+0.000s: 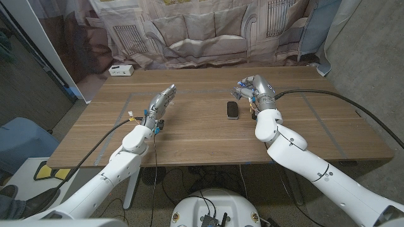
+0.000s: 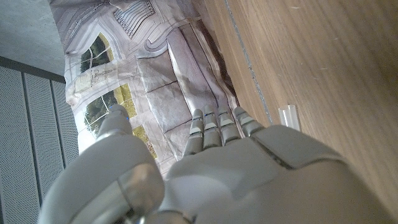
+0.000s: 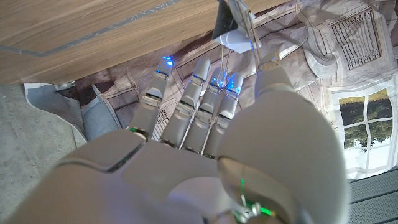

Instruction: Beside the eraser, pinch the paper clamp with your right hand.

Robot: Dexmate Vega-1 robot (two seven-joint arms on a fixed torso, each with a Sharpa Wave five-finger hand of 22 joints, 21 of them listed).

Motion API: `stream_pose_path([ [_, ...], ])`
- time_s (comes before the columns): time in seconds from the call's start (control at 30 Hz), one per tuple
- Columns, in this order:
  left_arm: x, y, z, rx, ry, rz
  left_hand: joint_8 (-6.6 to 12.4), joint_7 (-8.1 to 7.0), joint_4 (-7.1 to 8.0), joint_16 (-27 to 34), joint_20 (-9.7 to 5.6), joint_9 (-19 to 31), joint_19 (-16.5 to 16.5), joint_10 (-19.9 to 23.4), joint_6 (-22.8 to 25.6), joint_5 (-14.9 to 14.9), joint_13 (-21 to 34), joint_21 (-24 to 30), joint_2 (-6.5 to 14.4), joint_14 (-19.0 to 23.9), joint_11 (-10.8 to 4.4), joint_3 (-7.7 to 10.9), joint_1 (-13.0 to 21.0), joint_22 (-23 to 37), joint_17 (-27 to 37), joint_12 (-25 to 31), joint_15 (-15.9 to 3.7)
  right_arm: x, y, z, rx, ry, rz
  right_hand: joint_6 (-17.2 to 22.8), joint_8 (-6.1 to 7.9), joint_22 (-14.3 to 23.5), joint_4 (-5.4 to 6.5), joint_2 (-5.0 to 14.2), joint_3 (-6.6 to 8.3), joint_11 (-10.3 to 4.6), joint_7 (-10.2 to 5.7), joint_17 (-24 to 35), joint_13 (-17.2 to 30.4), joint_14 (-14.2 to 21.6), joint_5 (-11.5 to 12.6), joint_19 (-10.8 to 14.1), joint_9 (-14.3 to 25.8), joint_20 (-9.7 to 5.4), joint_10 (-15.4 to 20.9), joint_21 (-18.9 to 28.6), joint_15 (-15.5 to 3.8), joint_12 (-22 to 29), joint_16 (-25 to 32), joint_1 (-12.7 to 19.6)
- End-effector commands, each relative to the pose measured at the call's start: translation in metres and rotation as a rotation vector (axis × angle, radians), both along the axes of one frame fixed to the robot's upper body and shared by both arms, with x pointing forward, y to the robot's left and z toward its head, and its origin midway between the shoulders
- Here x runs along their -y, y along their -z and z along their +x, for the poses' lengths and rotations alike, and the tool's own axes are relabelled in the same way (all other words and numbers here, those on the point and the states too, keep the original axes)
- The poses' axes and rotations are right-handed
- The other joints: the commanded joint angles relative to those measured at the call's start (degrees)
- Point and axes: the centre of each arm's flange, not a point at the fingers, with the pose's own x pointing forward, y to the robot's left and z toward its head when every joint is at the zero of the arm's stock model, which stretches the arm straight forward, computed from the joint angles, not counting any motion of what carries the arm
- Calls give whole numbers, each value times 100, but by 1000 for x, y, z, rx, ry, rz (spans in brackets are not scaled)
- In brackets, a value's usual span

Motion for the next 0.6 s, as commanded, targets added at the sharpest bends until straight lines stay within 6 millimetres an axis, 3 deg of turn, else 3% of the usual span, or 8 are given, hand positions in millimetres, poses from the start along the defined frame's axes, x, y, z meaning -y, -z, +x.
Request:
stream_pose_path([
  [0.03,1,1,0,-2,2,-2,-5,-4,-37,-5,50,33,13,8,5,-17,17,-24,-1,29,-21,10,41,28,19,-18,-33,1,0,0,-12,9,-2,-42,-10,23,0,148,-41,-151,11,1,12,-51,26,16,8,47,125,21,-9,-8,-14,95],
  [0.6,-1,1,0,-3,4,-3,-5,-10,-42,-5,53,33,14,13,5,-19,18,-23,-6,31,-15,21,60,29,20,-16,-30,0,-4,5,-56,52,-21,-128,1,24,29,139,-97,-72,55,5,-8,-222,24,-4,-2,77,9,19,15,-39,-66,-20],
])
